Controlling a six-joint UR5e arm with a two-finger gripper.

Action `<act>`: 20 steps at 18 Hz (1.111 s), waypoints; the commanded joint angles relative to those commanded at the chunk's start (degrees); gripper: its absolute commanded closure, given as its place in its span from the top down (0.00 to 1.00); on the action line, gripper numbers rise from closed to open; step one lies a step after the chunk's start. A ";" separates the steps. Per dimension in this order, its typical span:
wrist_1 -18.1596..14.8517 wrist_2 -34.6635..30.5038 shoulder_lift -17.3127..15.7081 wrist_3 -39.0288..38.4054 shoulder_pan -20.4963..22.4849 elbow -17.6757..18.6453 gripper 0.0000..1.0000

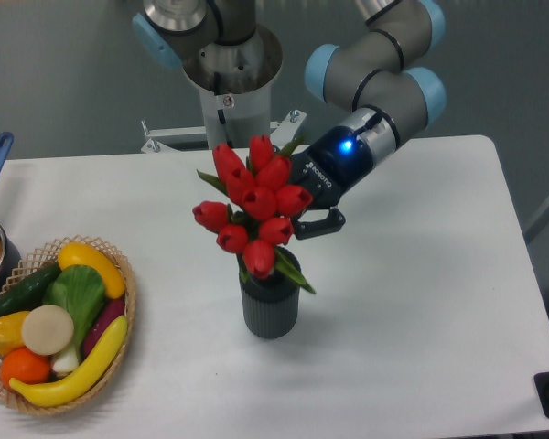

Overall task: Insert the flowers into the vase
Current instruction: 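Lower the tulip stems down into the grey vase opening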

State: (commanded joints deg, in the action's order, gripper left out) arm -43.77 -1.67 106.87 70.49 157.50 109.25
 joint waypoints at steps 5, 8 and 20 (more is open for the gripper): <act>0.00 -4.13 0.80 2.81 0.00 1.58 0.37; -0.09 -4.40 0.88 3.17 0.00 1.84 0.38; 0.00 -4.49 2.46 5.19 0.17 3.95 0.44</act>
State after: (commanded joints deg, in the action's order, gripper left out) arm -43.77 -6.15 109.34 75.67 157.67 113.20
